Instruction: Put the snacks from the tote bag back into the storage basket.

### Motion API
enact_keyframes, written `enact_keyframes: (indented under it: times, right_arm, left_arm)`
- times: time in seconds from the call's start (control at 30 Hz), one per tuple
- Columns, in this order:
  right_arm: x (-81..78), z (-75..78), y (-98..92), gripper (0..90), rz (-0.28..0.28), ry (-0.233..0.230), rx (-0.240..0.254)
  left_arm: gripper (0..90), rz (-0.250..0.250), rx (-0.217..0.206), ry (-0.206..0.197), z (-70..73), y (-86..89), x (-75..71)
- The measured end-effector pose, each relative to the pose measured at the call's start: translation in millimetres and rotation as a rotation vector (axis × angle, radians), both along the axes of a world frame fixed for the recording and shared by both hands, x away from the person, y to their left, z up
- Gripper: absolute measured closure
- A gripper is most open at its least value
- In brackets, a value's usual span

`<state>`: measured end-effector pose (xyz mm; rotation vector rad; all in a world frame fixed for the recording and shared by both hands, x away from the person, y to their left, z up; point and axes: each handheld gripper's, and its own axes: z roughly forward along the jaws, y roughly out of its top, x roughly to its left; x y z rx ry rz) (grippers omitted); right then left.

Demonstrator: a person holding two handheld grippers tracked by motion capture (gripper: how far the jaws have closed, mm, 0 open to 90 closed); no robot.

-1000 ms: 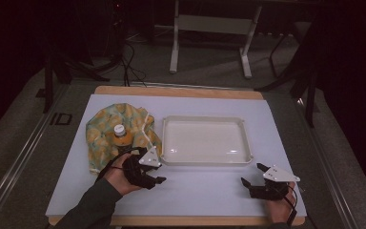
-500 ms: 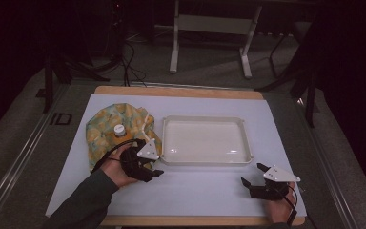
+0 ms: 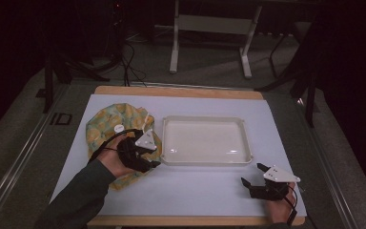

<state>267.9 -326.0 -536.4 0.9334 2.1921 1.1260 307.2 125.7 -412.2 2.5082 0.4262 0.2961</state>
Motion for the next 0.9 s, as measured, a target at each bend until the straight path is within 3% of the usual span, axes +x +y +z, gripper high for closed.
enact_keyframes:
  times: [0.33,0.9]
  right_arm:
    - [0.0,0.0,-0.1,15.0,0.001,-0.002,-0.002]
    - [-0.5,0.0,0.2,15.0,0.005,-0.005,-0.007]
  left_arm:
    - [49.0,-0.006,0.035,-0.01,15.7,1.4,11.0]
    - [48.6,0.012,0.035,0.008,26.5,9.7,30.4]
